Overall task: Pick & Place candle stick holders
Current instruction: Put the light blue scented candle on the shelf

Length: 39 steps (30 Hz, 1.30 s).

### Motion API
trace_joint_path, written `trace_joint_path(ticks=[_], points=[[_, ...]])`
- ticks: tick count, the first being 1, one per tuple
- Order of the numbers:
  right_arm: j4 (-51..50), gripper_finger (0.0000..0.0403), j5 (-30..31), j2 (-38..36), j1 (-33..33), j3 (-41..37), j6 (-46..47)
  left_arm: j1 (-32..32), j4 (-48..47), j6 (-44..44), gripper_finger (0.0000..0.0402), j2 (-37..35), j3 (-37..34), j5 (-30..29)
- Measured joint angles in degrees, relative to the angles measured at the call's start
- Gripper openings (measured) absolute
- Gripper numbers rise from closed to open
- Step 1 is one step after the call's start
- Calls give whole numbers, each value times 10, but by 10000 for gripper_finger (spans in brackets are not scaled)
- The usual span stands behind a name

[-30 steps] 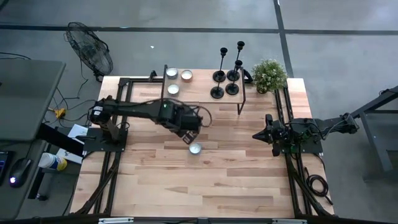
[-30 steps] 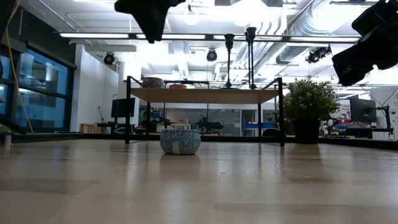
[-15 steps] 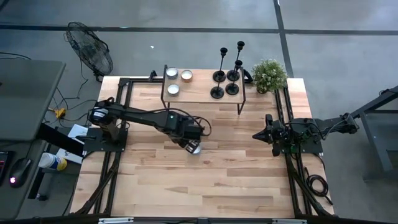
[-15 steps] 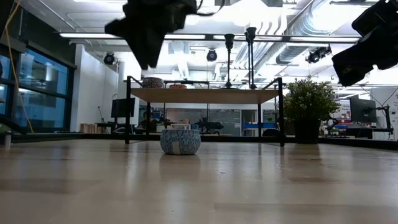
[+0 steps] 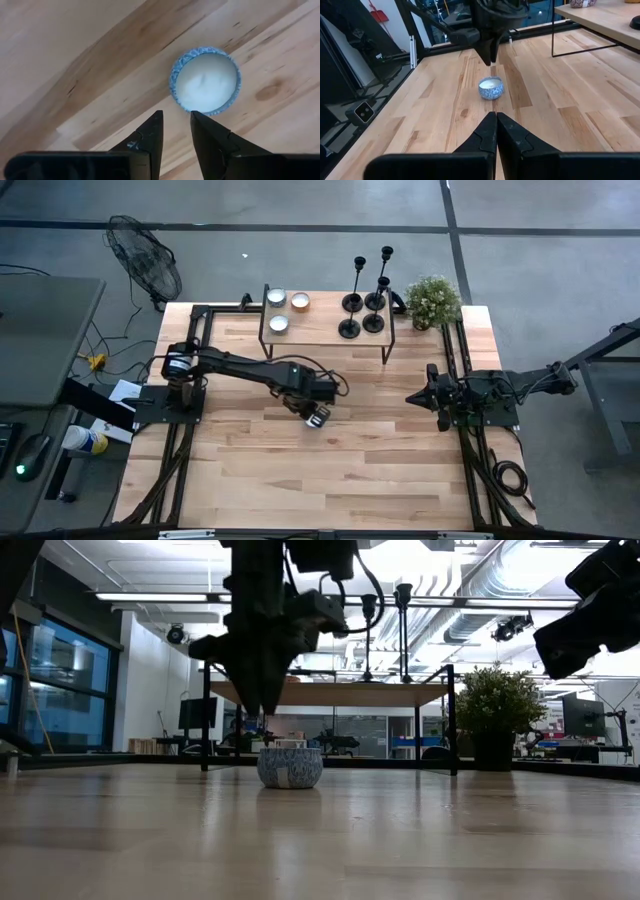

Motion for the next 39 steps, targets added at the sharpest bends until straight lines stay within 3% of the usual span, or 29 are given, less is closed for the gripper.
trace_joint_path(ticks=[24, 39], points=[[0, 0, 0, 3, 0, 0, 0, 6, 33, 22, 95, 57, 0, -16], [1, 0, 0, 3, 0, 0, 0, 6, 30, 31, 95, 57, 0, -20]])
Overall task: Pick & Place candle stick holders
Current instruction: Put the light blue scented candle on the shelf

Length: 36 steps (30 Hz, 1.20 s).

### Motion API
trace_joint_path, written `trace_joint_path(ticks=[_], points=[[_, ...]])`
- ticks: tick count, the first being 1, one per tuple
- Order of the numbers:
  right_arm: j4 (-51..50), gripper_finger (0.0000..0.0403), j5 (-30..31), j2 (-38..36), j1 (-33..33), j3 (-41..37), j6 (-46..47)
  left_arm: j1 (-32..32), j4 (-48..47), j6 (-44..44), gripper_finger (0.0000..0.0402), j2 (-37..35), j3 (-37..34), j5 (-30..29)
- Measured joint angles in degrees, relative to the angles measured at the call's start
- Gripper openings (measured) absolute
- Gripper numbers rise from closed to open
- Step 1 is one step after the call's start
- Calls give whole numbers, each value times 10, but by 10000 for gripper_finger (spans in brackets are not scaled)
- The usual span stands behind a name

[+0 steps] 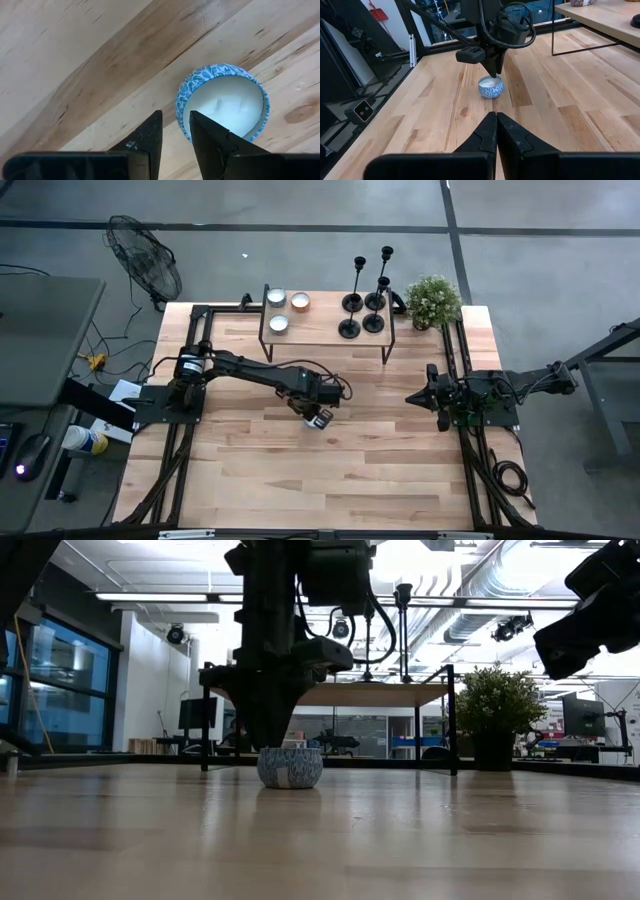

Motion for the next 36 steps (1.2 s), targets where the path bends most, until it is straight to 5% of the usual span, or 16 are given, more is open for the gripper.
trace_joint_path(ticks=[29, 36], points=[[0, 0, 0, 0, 0, 0, 1, 0, -5, 4, 94, 12, 0, 10], [0, 0, 0, 0, 0, 0, 0, 0, -6, 5, 44, 12, 0, 16]])
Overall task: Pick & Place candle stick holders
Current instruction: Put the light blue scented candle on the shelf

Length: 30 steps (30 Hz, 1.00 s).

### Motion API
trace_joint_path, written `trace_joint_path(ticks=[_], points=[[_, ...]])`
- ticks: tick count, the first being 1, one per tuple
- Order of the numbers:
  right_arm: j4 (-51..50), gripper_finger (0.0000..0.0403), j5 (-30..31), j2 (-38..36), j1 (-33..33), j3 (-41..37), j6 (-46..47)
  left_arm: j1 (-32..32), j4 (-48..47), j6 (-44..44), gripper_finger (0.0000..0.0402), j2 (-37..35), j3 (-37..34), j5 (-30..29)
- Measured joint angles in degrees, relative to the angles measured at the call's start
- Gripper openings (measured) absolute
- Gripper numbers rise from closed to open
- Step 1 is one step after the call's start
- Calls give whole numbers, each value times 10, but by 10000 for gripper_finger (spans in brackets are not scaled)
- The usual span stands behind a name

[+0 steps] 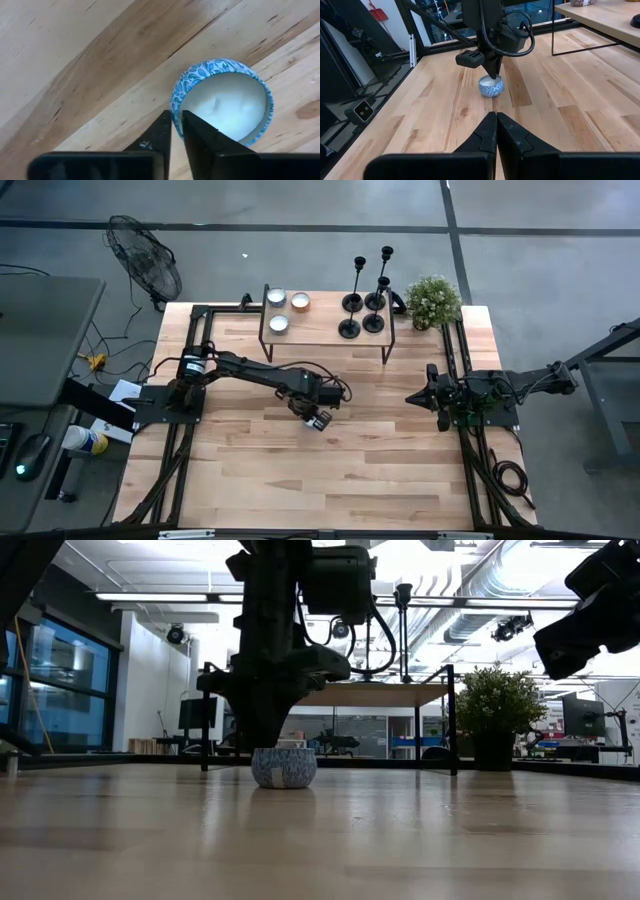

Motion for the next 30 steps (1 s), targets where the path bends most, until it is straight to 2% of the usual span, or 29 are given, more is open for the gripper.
trace_joint_path(ticks=[5, 15, 21, 30], points=[[0, 0, 0, 0, 0, 0, 0, 0, -1, 10, 5, 0, 0, 5], [0, 0, 0, 0, 0, 0, 1, 0, -26, 22, 2, 0, 17, 14], [0, 0, 0, 0, 0, 0, 0, 4, -93, 43, 1, 0, 79, 12], [0, 0, 0, 0, 0, 0, 0, 25, -252, 67, 0, 0, 237, -31]])
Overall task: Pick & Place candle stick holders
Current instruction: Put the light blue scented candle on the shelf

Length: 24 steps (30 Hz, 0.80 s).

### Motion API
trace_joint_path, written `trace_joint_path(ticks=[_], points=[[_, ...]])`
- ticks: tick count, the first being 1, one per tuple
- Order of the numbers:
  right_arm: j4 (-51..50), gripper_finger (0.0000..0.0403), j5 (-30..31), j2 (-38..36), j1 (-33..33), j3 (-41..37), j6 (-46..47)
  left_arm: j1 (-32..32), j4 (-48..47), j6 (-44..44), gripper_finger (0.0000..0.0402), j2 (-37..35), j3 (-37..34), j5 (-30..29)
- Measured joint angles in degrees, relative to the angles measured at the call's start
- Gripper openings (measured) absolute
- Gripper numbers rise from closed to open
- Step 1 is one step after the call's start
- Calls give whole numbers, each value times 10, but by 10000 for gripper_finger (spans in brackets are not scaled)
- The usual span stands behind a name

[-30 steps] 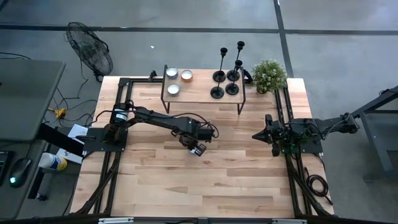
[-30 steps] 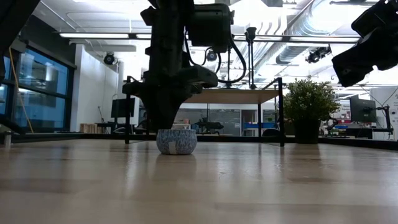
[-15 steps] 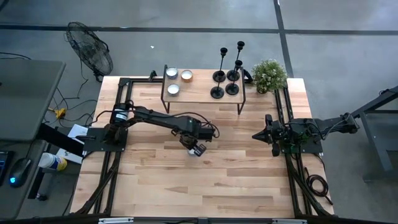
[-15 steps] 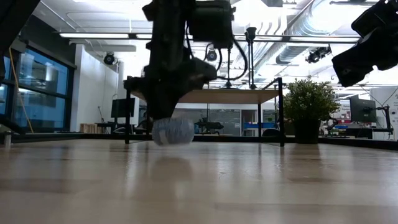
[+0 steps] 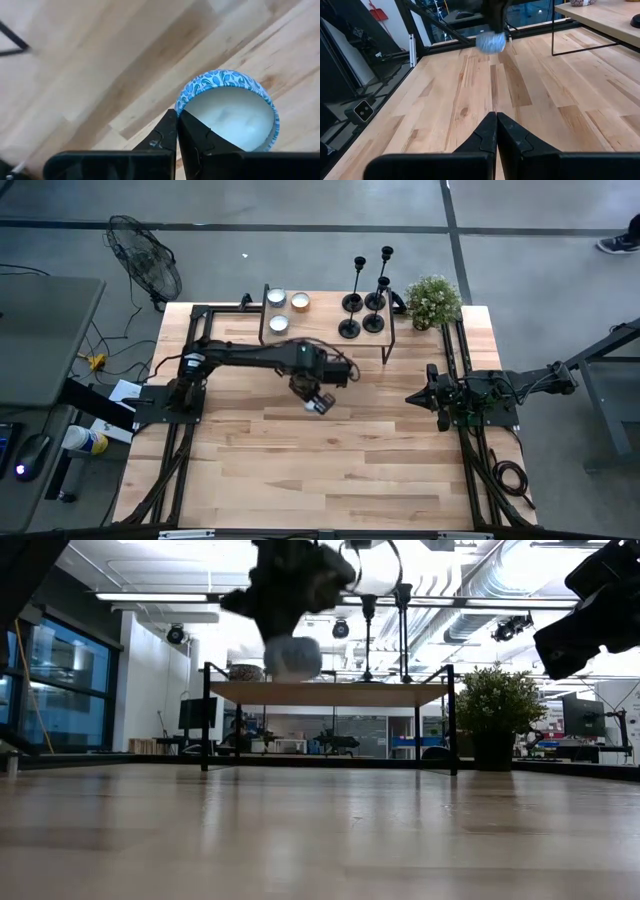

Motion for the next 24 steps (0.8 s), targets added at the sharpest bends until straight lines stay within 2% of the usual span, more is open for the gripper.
trace_joint_path(ticks=[5, 10, 20, 24], points=[[0, 0, 0, 0, 0, 0, 0, 24, -70, 7, 0, 0, 81, -44], [0, 0, 0, 0, 0, 0, 1, 58, -70, 35, 0, 0, 125, -63], [0, 0, 0, 0, 0, 0, 1, 126, -70, 159, 0, 0, 135, -74], [0, 0, 0, 0, 0, 0, 1, 147, -70, 244, 0, 0, 135, -87]])
